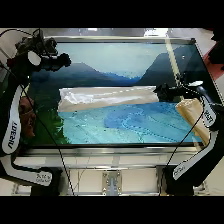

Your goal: Fold the shirts.

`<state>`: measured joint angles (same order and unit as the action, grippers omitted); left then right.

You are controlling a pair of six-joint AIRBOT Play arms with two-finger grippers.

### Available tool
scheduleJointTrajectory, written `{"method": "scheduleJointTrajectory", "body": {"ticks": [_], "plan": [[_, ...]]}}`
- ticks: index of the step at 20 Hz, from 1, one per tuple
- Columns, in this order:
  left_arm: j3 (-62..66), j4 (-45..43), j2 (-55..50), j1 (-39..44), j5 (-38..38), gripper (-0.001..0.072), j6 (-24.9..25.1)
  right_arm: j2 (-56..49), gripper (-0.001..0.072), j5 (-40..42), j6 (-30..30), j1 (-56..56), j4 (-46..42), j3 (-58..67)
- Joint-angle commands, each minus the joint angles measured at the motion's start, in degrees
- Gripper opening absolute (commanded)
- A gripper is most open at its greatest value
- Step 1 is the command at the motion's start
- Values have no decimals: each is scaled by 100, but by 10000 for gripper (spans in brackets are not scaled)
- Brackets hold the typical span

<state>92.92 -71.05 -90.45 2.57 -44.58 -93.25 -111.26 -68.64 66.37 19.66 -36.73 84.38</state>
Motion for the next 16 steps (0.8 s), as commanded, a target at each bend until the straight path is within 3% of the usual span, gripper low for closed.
{"method": "scheduleJointTrajectory", "body": {"ticks": [1, 4, 5, 6, 7, 8, 9, 13, 16], "plan": [[11, 249, 4, 4, 20, 508, 11, -197, 598, -55, -199, -74, 214, 2], [11, 481, 4, 9, 15, 508, 13, -208, 583, 146, -450, -422, 332, 2], [11, 503, 2, 33, 15, 504, 13, -208, 508, 315, -494, -575, 334, 2], [11, 507, 2, 55, 15, 461, 15, -208, 388, 457, -498, -706, 334, 2], [9, 505, 0, 81, 7, 371, 24, -208, 254, 568, -501, -822, 332, 4], [9, 496, -11, 114, -9, 152, 39, -205, 77, 599, -501, -887, 356, 9], [9, 498, -33, 149, -11, 23, 79, -203, 30, 509, -509, -916, 380, 55], [4, 505, -420, 575, -229, 16, 74, 232, 28, -68, -446, -922, 155, 444], [4, 501, -1095, 1226, -485, 16, 76, 957, 27, -433, 186, -911, -962, 820]]}}
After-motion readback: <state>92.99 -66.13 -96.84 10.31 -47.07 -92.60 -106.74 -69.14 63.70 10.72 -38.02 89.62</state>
